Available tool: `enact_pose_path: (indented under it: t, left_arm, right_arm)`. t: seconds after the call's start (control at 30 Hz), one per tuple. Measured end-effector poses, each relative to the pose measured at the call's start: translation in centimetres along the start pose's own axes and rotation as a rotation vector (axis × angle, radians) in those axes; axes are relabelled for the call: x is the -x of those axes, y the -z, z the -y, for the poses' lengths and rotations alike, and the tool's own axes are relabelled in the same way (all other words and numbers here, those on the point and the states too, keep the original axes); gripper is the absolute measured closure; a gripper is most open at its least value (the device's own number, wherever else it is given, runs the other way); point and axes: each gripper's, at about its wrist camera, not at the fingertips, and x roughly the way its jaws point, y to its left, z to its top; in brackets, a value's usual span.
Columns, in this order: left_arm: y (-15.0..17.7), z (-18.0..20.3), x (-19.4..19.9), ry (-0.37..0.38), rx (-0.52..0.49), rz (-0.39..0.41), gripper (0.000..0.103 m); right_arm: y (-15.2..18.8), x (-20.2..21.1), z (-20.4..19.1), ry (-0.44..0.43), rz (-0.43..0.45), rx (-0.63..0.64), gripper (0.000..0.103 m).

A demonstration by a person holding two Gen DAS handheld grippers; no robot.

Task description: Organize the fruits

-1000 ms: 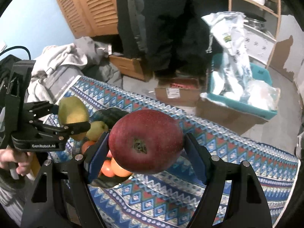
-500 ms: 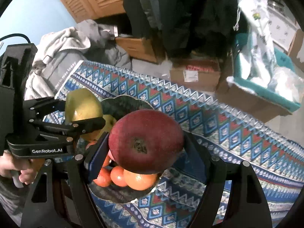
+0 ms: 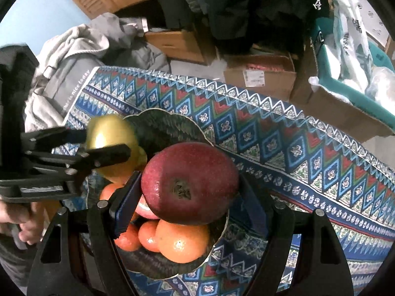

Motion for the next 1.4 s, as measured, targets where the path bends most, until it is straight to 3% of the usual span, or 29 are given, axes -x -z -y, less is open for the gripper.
enact_pose_path:
  t: [0.17, 0.43, 0.97, 1.1, 1.4]
  left_arm:
    - [-0.3, 0.0, -0.1, 0.012, 0.015, -0.008, 0.037]
    - [0.2, 0.0, 0.2, 0.009, 0.026, -0.006, 0.037]
    - [2.0, -0.3, 3.8, 0.0, 0.103, 0.035, 0.037]
    - [2.7, 0.1, 5.4, 0.008, 0.106, 0.064, 0.03]
    - [4.1, 1.7, 9.7, -0.067, 0.037, 0.151, 0.024]
  right_arm:
    - [0.4, -0.7, -0.2, -0.029, -0.036, 0.012, 0.025]
    - [0.3, 0.8, -1.0, -0.033, 0.005, 0.032, 0.026]
    - [1.3, 5.9, -2.0, 0.075, 0.079, 0.07, 0.026]
    - [1.5, 7.4, -2.6, 0.094, 0.107, 0.08, 0.026]
    - [2.2, 10.8, -3.1, 0.135, 0.163, 0.079, 0.026]
